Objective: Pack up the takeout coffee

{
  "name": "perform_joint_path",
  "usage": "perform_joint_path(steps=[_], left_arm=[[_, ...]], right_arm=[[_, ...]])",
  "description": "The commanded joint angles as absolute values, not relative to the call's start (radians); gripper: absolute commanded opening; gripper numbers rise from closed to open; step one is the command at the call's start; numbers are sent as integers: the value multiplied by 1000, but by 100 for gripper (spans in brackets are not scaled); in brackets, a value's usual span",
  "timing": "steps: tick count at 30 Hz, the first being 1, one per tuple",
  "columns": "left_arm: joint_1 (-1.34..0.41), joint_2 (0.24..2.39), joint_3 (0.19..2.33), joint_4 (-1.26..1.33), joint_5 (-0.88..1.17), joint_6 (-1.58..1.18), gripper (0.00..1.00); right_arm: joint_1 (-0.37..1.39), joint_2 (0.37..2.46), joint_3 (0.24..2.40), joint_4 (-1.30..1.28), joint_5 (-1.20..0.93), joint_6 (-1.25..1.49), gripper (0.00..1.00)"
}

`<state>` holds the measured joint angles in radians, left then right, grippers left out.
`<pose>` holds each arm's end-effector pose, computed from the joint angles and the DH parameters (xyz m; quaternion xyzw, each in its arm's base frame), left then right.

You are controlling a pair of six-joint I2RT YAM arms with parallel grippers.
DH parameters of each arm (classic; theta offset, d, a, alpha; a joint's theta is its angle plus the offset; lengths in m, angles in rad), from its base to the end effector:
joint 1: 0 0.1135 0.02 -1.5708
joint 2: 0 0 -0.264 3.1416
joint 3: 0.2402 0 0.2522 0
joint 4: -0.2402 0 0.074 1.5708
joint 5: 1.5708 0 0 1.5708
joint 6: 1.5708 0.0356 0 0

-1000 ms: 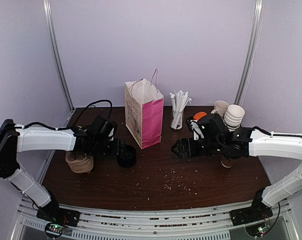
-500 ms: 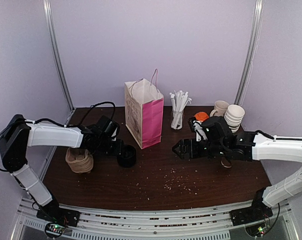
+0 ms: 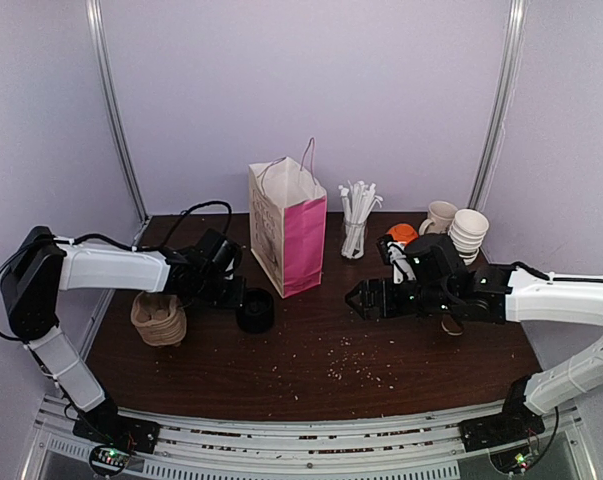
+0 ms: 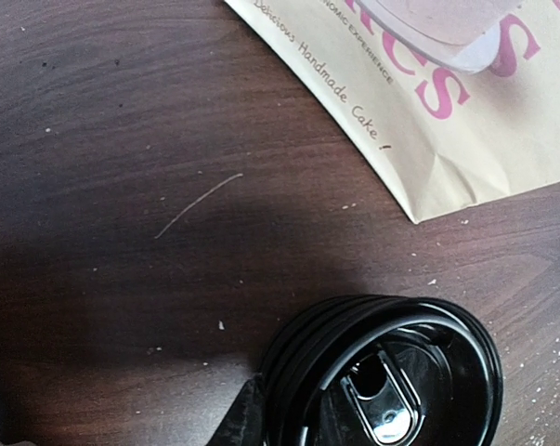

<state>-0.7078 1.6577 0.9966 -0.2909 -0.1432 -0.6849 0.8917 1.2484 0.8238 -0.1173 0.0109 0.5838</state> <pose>0.2589 -0.2149 0.1845 -0.0109 0.9503 -0.1425 0.2767 0.1750 0.2162 0.2611 -0.1308 0.8607 0.3275 0.3673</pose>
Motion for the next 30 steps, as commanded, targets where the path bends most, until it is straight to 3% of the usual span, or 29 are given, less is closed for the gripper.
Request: perform_joint_path(steps=[1,17,30], left_arm=[[-701,1675,1052,-325,-210,-663,20],[-431,1808,1285,-367,-257,-611,13],[-287,2132,1705,-475,-293,-550,14]], right_arm=[[894,1229,809,-118,30,571,97],[880,1210,795,-128,29,555,97],[856,1209,767,-131,1,540,97]])
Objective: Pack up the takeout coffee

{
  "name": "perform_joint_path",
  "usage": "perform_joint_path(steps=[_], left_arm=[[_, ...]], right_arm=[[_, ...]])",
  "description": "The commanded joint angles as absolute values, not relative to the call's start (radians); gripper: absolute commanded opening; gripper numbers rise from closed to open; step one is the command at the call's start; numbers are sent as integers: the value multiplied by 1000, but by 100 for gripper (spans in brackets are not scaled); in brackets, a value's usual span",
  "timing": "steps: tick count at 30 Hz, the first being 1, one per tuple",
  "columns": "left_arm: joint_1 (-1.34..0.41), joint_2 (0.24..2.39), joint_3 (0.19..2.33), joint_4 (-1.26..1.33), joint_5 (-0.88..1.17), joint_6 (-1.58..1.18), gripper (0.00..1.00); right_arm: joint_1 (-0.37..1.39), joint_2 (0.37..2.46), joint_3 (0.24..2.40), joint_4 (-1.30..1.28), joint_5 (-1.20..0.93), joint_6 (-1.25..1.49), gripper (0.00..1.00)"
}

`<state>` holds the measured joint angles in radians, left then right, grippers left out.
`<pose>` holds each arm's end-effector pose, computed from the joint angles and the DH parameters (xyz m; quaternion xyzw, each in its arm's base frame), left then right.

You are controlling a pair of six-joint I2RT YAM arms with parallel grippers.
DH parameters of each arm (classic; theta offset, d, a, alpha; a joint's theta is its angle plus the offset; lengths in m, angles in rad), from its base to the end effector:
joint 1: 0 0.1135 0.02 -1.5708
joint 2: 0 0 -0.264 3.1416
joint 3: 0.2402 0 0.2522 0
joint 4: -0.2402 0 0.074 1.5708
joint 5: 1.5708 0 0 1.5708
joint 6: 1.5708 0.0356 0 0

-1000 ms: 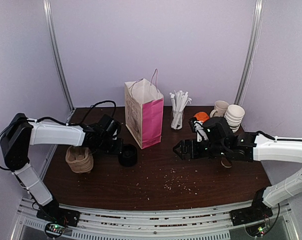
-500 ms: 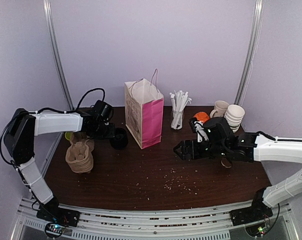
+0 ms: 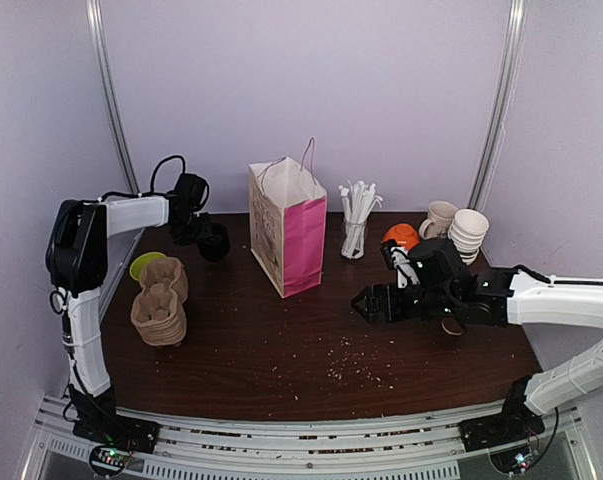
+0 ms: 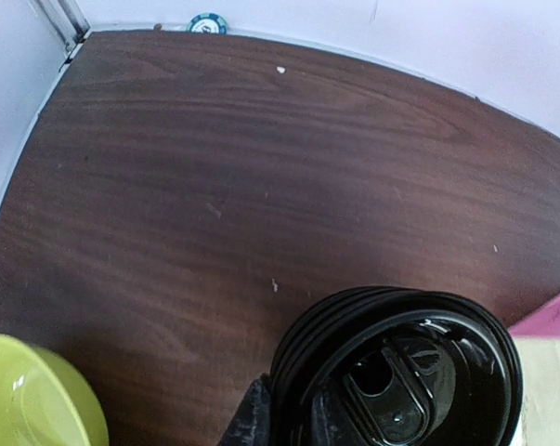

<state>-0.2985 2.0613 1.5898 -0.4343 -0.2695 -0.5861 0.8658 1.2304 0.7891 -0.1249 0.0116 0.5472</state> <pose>0.4393 -0.1252 0.2033 -0.1776 0.9207 -0.0237 0.3467 0.1762 0.2065 0.2532 -0.1363 0.8658 0.3087 0.3695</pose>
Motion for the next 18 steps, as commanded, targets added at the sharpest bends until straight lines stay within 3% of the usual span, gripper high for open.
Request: perform_joint_path(steps=[1,9,12,18], left_arm=[[-286,2149,1731,-486,-298,-546,14],[-280,2215,1801,-515,-290,-513,24],[-281,2210,1788,-515,-275,-508,31],[-280,2080,1739,-495,-225,-502,74]], right_arm=[[856,1207,765,-130,0,539,97],[847,1195,779,-176,36,505,97],[841,1192,793,-189,37,491,97],[836,1187,815,-192,33,486,97]])
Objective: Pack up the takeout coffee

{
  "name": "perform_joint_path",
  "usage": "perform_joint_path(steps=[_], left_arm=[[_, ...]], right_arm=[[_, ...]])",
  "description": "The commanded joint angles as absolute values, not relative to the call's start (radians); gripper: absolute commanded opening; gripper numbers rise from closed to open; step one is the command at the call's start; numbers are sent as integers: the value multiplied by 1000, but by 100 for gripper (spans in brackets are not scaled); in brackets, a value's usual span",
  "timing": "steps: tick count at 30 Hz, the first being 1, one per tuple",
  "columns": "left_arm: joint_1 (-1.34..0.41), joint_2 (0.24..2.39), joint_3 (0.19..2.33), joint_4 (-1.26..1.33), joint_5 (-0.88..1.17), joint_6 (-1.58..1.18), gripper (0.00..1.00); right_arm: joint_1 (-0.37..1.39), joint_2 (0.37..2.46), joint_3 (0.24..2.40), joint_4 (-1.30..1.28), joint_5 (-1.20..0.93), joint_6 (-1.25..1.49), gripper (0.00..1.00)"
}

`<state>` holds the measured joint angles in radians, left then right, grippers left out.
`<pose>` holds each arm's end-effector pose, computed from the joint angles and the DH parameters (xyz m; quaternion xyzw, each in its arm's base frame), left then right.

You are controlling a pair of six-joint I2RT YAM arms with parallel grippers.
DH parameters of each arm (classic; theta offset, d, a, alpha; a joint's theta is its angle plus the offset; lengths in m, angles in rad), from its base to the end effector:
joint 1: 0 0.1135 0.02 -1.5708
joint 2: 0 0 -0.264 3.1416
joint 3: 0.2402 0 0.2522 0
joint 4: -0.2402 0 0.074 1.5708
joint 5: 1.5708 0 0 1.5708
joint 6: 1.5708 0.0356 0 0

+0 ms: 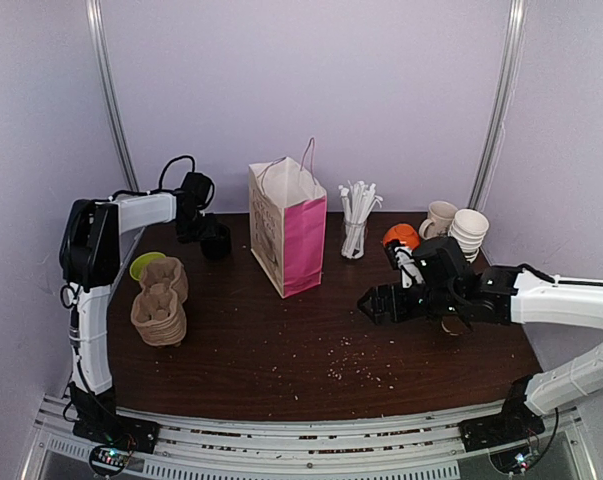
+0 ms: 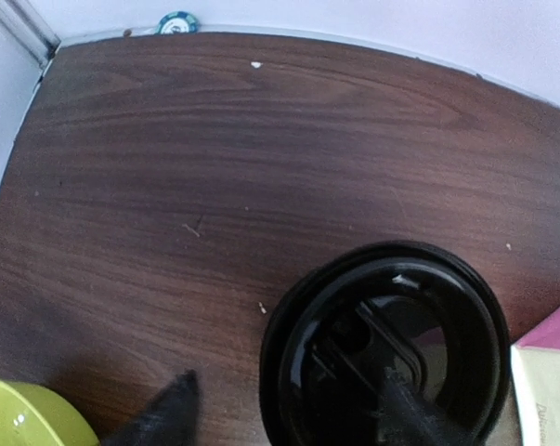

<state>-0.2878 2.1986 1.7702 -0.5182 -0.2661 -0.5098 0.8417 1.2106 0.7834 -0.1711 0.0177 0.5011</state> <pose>0.4688 -0.1290 0.1921 -0.1450 0.9330 -0.0018 0.3295 0.1772 0.1974 0.2519 -0.1457 0.8720 0.2846 0.3707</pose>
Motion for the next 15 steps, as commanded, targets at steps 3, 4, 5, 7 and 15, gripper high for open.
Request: perform_joint_path(steps=[3,4,5,7,15], left_arm=[[-281,1974,1713,-492,-202,-481,87],[-281,1941,1707,-508,-199,-481,89],[-282,1895,1687,-521,-200,-482,90],[-284,1776,1576,-510,-206,-496,91],[-285,1246,1022,-452,-245,-601,86]], right_arm=[[836,1195,815,-187,34,481,97],[836,1198,817,-188,34,480,97],[837,1198,819,-187,30,479,97],[837,1194,814,-178,20,484,97],[840,1228,807,-157,-34,513,97]])
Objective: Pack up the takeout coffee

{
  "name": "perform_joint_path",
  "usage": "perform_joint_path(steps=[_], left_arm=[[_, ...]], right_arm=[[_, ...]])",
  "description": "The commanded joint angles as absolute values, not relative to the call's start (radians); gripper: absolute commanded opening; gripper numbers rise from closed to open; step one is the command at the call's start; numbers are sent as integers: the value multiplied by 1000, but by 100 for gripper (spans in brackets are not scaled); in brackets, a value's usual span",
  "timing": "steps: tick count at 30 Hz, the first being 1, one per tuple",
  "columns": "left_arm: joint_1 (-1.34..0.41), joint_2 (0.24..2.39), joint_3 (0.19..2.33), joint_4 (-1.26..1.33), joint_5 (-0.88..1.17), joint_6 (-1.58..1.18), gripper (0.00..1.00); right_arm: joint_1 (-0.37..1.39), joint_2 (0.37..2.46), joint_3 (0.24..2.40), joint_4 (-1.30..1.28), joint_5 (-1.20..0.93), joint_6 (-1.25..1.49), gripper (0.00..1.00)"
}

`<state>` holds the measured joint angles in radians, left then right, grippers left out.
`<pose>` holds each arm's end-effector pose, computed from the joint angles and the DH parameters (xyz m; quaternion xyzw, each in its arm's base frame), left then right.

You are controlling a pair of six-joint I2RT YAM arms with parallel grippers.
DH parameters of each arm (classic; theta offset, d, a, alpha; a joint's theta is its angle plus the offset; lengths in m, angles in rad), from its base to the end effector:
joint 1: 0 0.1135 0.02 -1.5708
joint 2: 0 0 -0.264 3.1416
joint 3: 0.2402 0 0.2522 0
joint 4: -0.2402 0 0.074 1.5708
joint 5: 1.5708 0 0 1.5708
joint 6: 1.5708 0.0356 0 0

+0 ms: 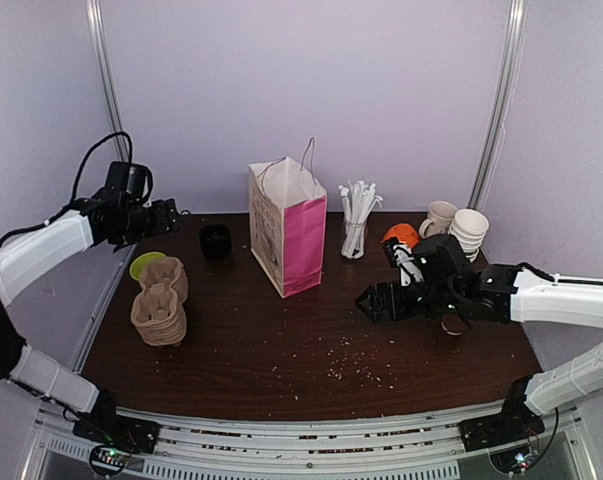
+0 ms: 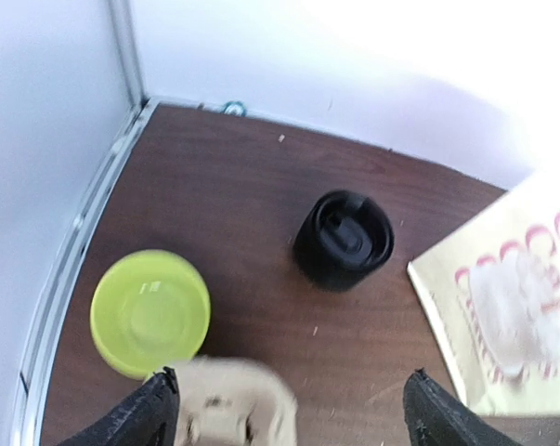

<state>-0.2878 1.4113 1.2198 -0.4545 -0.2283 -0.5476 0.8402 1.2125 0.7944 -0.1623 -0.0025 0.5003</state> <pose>0.3060 -0.0822 0.3210 -0.1656 0.8751 -0.0866 0.4464 0.1783 0.1991 0.2560 -0.1494 0.8671 0.2961 0.3717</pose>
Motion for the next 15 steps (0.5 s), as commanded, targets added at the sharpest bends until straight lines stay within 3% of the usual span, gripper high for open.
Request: perform_joint_path(steps=[1,8,15], left_arm=[[-284,1186,974,-457,-235,-605,84],[-276,1034,764,-515,-196,-606,74],[-268,1020,699,-515,-189,-596,76]], right_arm=[[840,1230,806,-149,-39,519,97],[855,1278,792,-55,-106,601,96],[883,1313,810,-22,-117,639,96]])
